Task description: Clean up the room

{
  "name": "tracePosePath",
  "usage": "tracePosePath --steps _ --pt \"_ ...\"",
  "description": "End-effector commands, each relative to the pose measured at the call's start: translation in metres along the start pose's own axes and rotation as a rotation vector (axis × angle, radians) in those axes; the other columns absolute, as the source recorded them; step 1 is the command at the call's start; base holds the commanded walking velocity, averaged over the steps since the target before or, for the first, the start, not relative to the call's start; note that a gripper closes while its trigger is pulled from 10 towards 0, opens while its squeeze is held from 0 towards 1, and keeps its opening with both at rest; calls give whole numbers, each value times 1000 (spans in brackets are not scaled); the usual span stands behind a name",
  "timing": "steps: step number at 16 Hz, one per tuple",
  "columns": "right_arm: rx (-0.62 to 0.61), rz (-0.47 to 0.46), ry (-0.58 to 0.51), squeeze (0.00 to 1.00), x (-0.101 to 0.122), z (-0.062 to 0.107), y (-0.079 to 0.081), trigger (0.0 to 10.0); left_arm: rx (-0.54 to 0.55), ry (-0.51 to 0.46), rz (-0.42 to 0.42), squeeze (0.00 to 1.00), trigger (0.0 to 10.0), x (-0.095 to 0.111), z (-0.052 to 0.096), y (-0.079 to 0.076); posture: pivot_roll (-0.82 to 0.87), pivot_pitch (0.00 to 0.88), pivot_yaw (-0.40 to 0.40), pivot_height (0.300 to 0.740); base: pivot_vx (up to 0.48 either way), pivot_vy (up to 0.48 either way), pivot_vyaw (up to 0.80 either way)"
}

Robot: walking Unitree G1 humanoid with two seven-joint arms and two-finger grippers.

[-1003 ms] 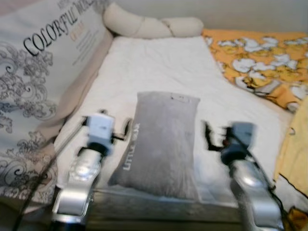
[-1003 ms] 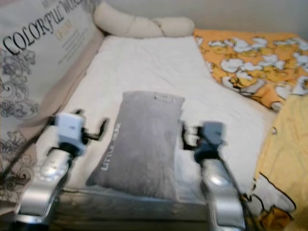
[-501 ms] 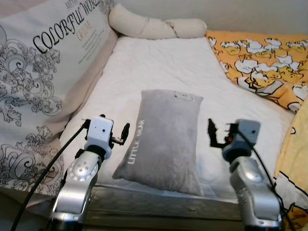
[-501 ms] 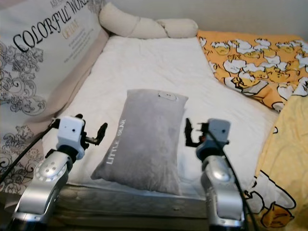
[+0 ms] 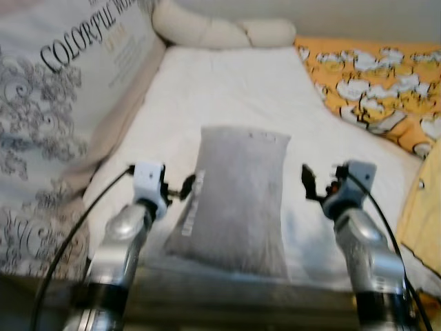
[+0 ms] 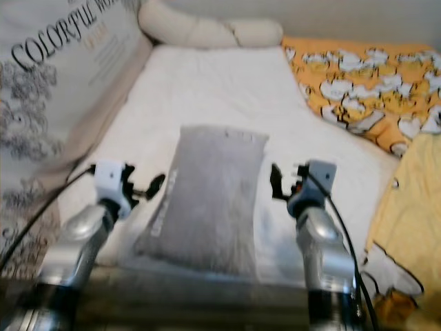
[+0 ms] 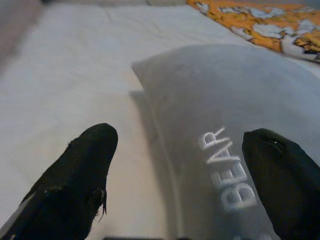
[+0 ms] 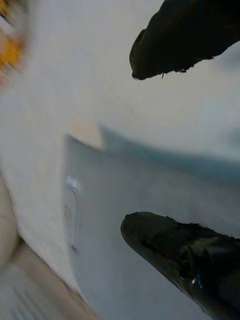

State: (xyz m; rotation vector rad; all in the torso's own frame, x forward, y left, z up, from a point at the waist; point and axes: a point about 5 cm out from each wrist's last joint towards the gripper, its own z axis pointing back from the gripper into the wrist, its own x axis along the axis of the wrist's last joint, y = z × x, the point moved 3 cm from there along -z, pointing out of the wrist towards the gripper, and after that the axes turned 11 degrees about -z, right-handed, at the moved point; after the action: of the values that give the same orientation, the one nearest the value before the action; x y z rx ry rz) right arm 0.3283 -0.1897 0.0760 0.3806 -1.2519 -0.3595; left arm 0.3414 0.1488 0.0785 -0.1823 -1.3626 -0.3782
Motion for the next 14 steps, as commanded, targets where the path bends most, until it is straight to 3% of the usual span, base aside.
tracePosePath --steps 1,3,4,5,6,7,8,9,10,11,12,13,14 --pt "58 -73 62 1000 -9 -4 0 10000 -27 -15 77 1000 10000 0 -7 1 0 0 13 740 0 0 0" --pt "94 -192 135 1000 -19 -11 -5 10000 -83 -8 304 1000 10000 -6 -21 -5 -4 0 7 740 0 0 0" --pt "120 -301 175 1000 -29 -12 -5 10000 -137 -1 412 1000 10000 -11 -26 -19 -12 0 6 740 0 0 0" --pt "137 -355 202 1000 -36 -11 -4 10000 -170 12 459 1000 10000 -15 -28 -30 -12 0 6 740 0 0 0" --pt "157 -411 240 690 -47 -10 -2 10000 -195 42 477 953 10000 -23 -31 -43 -23 0 11 740 0 0 0" --pt "164 -448 264 0 -55 -10 -3 10000 -179 65 491 631 10000 -31 -33 -48 -33 0 20 740 0 0 0" --pt "166 -469 274 0 -59 -10 -2 10000 -167 75 507 510 10000 -34 -33 -50 -36 0 22 740 0 0 0" --pt "184 -534 309 0 -71 -9 0 10000 -133 97 578 435 10000 -43 -34 -53 -47 0 31 740 0 0 0" --pt "194 -559 343 0 -80 -7 2 10000 -106 91 645 0 10000 -45 -34 -54 -53 0 34 740 0 0 0" --pt "195 -563 356 0 -84 -6 2 10000 -93 86 676 0 10000 -45 -34 -53 -54 0 34 740 0 0 0" --pt "193 -562 367 0 -88 -6 4 6745 -87 82 710 0 10000 -45 -35 -53 -55 0 33 740 0 0 0" --pt "198 -563 375 0 -91 -7 6 1412 -111 94 722 0 10000 -46 -35 -59 -54 0 29 740 0 0 0" --pt "209 -565 376 0 -92 -8 9 0 -144 114 703 0 10000 -49 -35 -65 -53 0 29 740 0 0 0"
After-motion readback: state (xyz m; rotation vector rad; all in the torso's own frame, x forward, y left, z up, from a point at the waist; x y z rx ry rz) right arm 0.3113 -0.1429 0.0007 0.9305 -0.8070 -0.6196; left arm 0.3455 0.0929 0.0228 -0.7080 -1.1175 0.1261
